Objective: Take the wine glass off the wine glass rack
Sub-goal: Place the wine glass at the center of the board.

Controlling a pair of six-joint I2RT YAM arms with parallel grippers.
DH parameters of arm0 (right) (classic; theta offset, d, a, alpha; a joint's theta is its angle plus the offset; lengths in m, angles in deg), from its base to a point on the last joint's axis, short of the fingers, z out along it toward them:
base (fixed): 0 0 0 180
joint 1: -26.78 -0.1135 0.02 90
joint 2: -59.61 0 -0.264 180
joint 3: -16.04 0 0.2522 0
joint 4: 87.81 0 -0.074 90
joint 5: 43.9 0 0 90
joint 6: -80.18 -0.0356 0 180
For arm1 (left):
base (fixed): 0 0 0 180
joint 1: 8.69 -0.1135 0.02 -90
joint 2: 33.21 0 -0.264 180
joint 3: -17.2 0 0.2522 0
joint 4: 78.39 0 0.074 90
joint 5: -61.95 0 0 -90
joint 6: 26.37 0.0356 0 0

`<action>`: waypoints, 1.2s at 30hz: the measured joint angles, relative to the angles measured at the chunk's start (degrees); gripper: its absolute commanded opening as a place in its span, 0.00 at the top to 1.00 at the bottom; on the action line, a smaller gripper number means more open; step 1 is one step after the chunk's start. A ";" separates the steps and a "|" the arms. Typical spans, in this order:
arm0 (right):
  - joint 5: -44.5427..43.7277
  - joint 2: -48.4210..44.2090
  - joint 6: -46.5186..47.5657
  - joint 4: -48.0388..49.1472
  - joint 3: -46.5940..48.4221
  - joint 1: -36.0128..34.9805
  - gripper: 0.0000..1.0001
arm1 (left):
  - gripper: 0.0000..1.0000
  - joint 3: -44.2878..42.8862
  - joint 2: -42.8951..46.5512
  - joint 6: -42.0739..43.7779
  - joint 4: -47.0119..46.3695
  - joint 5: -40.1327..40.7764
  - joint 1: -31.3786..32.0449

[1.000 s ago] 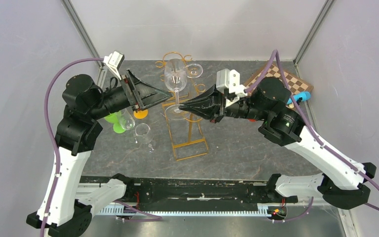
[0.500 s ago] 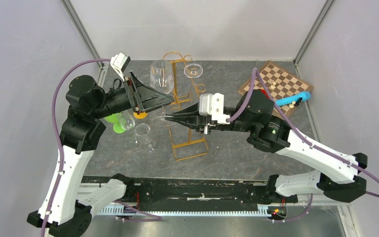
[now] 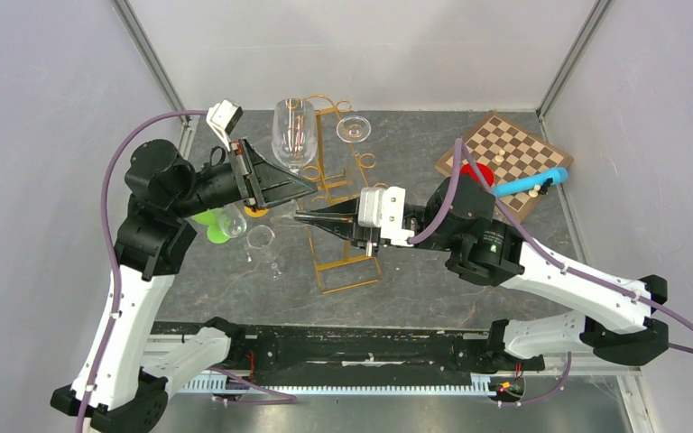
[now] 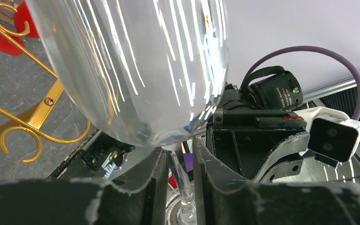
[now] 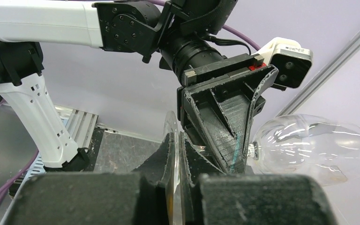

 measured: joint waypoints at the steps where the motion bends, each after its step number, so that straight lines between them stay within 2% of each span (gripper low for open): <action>1: -0.17 -0.09 0.20 0.22 -0.20 -0.20 1.00 | 0.79 0.07 -0.02 0.00 -0.07 -0.02 0.00; 4: -0.46 -0.55 0.68 0.24 -0.96 -0.52 1.00 | 0.96 0.24 0.02 -0.79 -0.17 -0.09 0.00; 7: -0.94 -0.68 1.79 0.20 -1.88 -0.96 0.99 | 0.98 0.57 0.17 -0.81 -0.42 -0.39 0.00; 12: -1.60 -1.66 1.29 0.22 -2.93 -1.31 0.61 | 0.98 1.14 0.20 -0.76 -0.44 -1.01 0.02; 14: -2.12 -2.45 0.63 0.22 -2.97 -1.40 0.53 | 0.98 1.25 0.22 -0.68 -0.26 -1.05 0.00; 21: -4.83 -6.71 -2.21 -2.49 -2.36 -1.40 0.52 | 0.98 1.46 0.57 1.36 2.16 -1.62 0.00; 25: -7.82 -7.37 -4.50 -6.93 1.11 -1.40 0.49 | 0.98 1.99 0.98 5.81 5.07 -3.26 0.00; 36: -12.33 -0.02 -10.93 -23.19 19.43 -1.40 0.46 | 0.98 1.01 1.68 29.73 26.32 -5.88 0.00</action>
